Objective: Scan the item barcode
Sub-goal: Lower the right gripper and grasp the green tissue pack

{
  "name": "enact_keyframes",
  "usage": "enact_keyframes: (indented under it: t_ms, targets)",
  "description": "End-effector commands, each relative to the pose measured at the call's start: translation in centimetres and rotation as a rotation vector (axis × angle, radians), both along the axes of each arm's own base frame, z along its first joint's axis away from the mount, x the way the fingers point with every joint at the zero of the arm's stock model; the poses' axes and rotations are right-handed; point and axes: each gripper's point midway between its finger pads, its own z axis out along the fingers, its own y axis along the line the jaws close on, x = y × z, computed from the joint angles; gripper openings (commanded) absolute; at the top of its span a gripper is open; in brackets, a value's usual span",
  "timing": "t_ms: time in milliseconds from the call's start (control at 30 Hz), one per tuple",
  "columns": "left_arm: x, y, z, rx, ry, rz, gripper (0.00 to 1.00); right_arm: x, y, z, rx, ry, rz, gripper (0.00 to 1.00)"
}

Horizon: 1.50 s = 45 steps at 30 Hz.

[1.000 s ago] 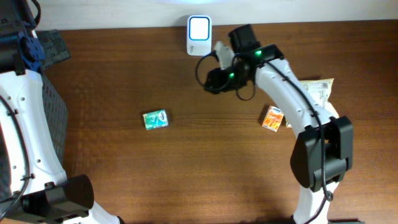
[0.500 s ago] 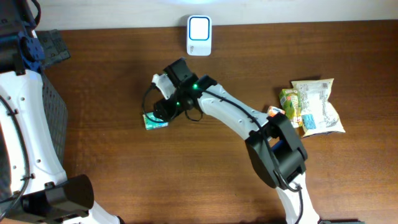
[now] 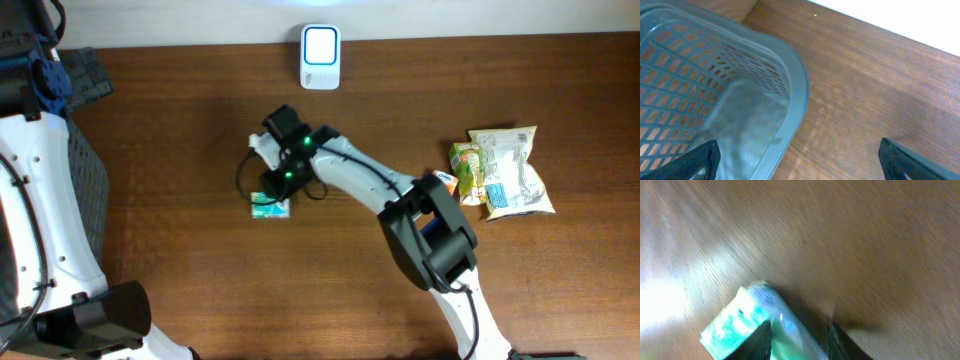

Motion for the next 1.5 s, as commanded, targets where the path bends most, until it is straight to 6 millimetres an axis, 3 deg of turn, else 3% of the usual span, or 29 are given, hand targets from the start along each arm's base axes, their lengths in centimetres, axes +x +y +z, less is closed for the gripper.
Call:
enact_keyframes:
  t_ms: [0,67,133,200,267,367,467,533,667,800,1100,1167,1233,1267,1367,1433,1467]
  targets:
    - [0.0,0.3,0.0,-0.005,-0.004,0.012,0.99,3.4,-5.2,5.4,-0.014,-0.012,-0.111,0.35]
    - [0.0,0.3,0.0,-0.005,-0.004,0.012,0.99,4.2,-9.5,5.9,-0.054,0.059,-0.197,0.35]
    - [0.0,0.3,0.0,-0.005,-0.004,0.012,0.99,4.5,-11.4,6.2,-0.025,0.109,-0.224,0.36]
    - [0.0,0.3,0.0,-0.005,-0.004,0.012,0.99,3.7,-10.5,7.8,0.154,0.092,0.002,0.48]
    - [0.0,0.3,0.0,-0.005,-0.004,0.012,0.99,3.7,-9.2,7.7,0.182,0.012,0.126,0.6]
    - [0.0,0.3,0.0,-0.005,-0.004,0.012,0.99,2.6,-5.4,6.2,0.15,-0.074,0.283,0.67]
    - [0.0,0.3,0.0,-0.005,-0.004,0.013,0.99,1.4,-2.2,4.0,0.037,-0.149,0.369,0.67]
    - [0.0,0.3,-0.1,-0.005,-0.004,0.012,0.99,0.4,-0.8,3.3,0.029,-0.148,0.402,0.63]
    - [0.0,0.3,0.0,-0.005,-0.004,0.012,0.99,-0.5,-0.5,1.4,0.039,-0.092,0.412,0.54]
    - [0.0,0.3,0.0,-0.005,-0.004,0.012,0.99,-1.7,0.3,1.5,0.114,-0.033,0.42,0.4]
    - [0.0,0.3,0.0,-0.005,-0.004,0.012,0.99,-3.0,-0.6,-0.7,0.075,0.062,0.403,0.38]
    - [0.0,0.3,0.0,-0.005,-0.004,0.012,0.99,-3.3,-0.8,-1.0,0.068,0.078,0.401,0.26]
    - [0.0,0.3,0.0,-0.005,-0.004,0.012,0.99,-3.4,-0.9,-1.0,0.063,0.095,0.376,0.04]
    - [0.0,0.3,0.0,-0.005,-0.004,0.012,0.99,-3.3,-1.0,-1.0,0.062,0.1,0.366,0.04]
    - [0.0,0.3,0.0,-0.005,-0.004,0.012,0.99,-2.7,-1.6,0.9,0.079,0.141,0.284,0.04]
    - [0.0,0.3,0.0,-0.005,-0.004,0.012,0.99,-2.7,-1.4,4.1,0.187,0.164,0.272,0.04]
    - [0.0,0.3,0.0,-0.005,-0.004,0.012,0.99,-2.4,-1.4,6.6,0.276,0.175,0.258,0.04]
